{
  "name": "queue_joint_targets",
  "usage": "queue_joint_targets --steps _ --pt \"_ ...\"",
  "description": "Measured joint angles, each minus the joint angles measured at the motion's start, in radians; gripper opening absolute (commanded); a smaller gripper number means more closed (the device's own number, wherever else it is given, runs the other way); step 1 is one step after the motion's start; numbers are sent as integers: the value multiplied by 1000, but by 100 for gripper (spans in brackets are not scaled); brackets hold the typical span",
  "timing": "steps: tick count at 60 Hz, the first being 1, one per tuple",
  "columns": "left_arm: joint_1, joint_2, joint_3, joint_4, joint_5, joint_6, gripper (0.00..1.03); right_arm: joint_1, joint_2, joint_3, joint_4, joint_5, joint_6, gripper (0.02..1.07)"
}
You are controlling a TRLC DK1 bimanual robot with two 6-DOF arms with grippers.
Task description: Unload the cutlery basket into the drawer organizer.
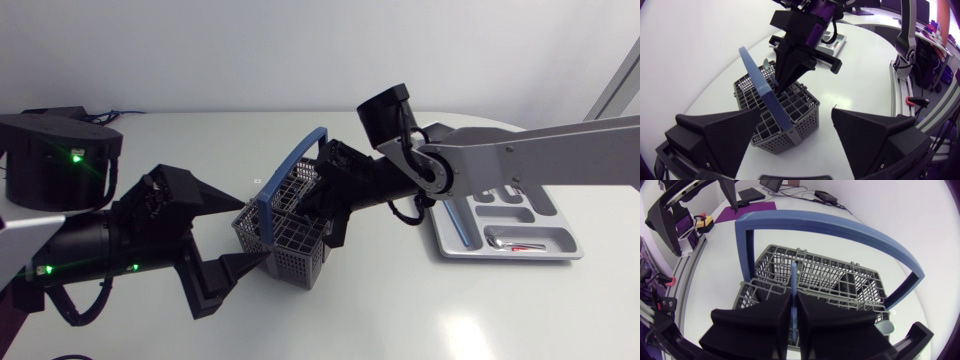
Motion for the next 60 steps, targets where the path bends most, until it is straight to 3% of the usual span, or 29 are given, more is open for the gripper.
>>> queue_joint_targets --steps 25,48,60 --pt "-1 2 0 0 0 -14 98 -54 -63 -69 108 -144 64 8" --pt "-1 2 -2 0 0 -14 99 -55 -198 -102 157 -155 186 8" --pt "-1 2 -2 0 0 -14 98 -64 -331 -99 103 -156 233 8"
